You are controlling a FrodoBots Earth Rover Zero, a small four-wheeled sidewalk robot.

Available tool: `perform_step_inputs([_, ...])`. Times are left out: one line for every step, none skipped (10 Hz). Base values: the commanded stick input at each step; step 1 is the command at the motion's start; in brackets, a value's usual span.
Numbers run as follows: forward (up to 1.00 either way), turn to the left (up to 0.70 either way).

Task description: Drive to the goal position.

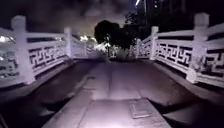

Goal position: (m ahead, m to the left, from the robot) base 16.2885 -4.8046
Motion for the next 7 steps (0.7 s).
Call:
perform_step_inputs([0.45,0.00])
perform_step_inputs([0.45,0.00])
perform_step_inputs([0.45,0.00])
perform_step_inputs([0.45,0.00])
perform_step_inputs([0.45,0.00])
perform_step_inputs([0.45,0.00])
perform_step_inputs([0.45,0.00])
